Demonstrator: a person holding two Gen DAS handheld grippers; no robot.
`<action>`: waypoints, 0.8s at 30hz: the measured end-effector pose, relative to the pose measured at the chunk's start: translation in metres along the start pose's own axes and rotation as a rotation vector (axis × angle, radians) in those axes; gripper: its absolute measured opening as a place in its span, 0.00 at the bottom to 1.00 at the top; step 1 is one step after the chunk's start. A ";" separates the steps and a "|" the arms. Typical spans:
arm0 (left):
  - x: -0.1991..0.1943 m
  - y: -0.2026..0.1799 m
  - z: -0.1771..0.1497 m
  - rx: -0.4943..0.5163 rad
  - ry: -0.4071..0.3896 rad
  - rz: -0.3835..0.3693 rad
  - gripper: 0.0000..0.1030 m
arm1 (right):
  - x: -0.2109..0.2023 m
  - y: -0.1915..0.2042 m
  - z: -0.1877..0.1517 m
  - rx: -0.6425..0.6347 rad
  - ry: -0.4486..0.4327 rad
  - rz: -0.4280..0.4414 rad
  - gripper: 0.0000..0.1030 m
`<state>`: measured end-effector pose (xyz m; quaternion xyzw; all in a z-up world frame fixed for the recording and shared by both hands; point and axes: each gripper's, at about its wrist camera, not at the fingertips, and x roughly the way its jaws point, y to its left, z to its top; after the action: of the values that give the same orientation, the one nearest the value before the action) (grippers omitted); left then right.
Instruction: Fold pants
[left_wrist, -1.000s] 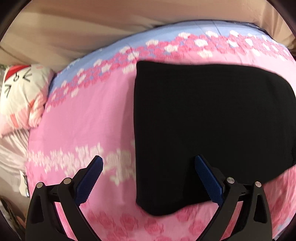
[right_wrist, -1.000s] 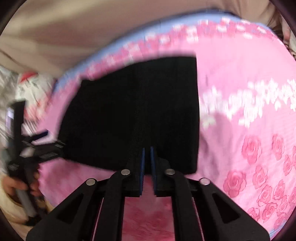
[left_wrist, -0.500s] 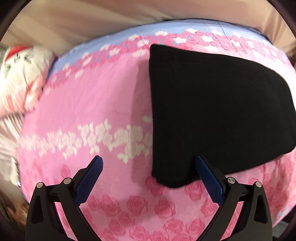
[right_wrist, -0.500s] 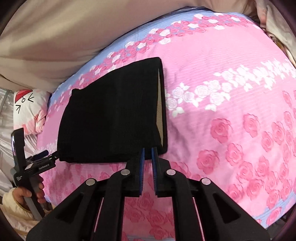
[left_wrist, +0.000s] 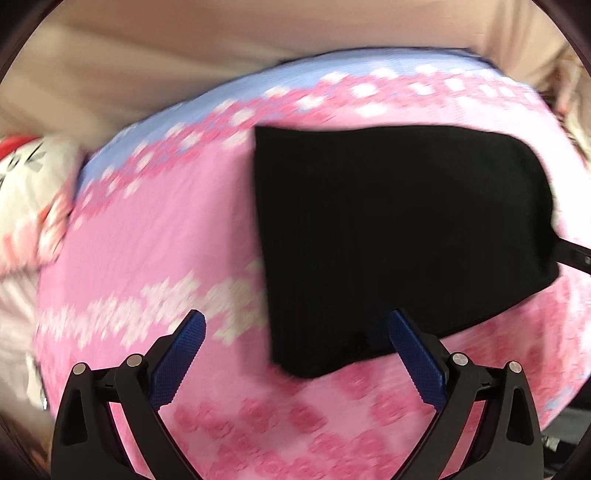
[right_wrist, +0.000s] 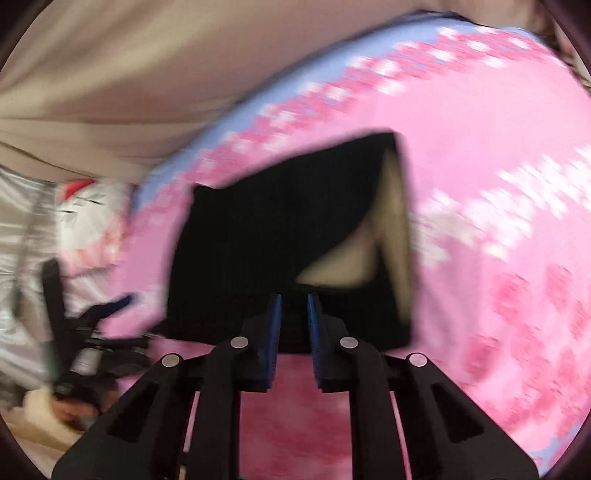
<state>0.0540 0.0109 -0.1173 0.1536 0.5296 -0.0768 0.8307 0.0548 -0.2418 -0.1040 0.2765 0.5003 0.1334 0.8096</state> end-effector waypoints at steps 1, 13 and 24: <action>0.000 -0.012 0.009 0.038 -0.003 -0.048 0.95 | 0.000 0.006 0.007 0.007 -0.007 0.048 0.14; 0.003 -0.138 0.024 0.320 -0.056 -0.098 0.95 | -0.021 -0.069 0.018 0.018 0.036 -0.076 0.47; 0.006 -0.181 0.025 0.427 -0.138 -0.048 0.95 | 0.013 -0.058 0.044 0.010 0.156 0.213 0.04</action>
<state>0.0255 -0.1673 -0.1442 0.3078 0.4466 -0.2172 0.8116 0.0964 -0.2967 -0.1317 0.3209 0.5303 0.2369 0.7481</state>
